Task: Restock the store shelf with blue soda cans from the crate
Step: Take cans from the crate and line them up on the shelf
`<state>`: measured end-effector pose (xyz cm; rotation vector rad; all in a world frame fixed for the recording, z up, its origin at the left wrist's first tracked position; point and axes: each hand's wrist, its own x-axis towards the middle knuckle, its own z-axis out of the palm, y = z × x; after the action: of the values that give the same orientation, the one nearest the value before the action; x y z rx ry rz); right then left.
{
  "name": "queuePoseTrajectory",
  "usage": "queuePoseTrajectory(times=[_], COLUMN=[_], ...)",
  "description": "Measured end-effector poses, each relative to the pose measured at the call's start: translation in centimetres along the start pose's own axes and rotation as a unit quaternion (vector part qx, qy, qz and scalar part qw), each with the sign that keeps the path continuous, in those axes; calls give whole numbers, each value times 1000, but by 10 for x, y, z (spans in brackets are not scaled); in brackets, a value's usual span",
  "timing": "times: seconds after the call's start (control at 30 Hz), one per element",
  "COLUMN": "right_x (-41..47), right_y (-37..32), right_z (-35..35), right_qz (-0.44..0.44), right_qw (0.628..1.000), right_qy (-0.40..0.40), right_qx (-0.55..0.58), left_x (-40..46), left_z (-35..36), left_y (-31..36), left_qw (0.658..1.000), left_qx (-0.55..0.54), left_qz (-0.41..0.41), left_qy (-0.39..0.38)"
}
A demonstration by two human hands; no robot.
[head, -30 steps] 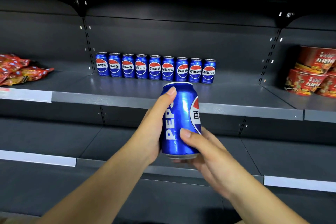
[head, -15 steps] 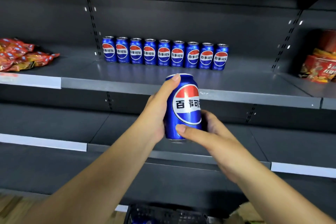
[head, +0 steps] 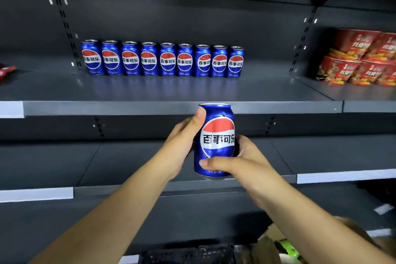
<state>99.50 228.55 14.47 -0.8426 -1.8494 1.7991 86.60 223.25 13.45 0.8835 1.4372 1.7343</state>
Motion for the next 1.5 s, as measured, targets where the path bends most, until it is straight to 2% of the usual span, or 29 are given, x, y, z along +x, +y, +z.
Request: queuePoseTrajectory(times=[0.17, 0.33, 0.53, 0.83, 1.23, 1.37, 1.5], right_x=[14, 54, 130, 268, 387, 405, 417], right_y=[0, 0, -17, -42, -26, -24, -19], right_z=[-27, -61, -123, -211, -229, -235, -240], right_qz=[-13, -37, -79, -111, -102, -114, -142], right_qw=[999, 998, 993, 988, 989, 986, 978], right_qy=[33, 57, 83, 97, 72, 54, 59], right_qx=[-10, 7, 8, -43, -75, -107, -144], left_x=[27, 64, 127, 249, 361, 386, 399], left_z=[17, 34, 66, 124, 137, 135, 124], left_y=[4, -2, -6, -14, -31, -30, -45], left_qw=[1000, 998, 987, 977, 963, 956, 941], left_qx=[-9, 0, 24, 99, 140, 149, 208], left_qz=[-5, -6, 49, 24, -39, -35, -12], left_qy=[-15, 59, 150, 185, 227, 249, 265])
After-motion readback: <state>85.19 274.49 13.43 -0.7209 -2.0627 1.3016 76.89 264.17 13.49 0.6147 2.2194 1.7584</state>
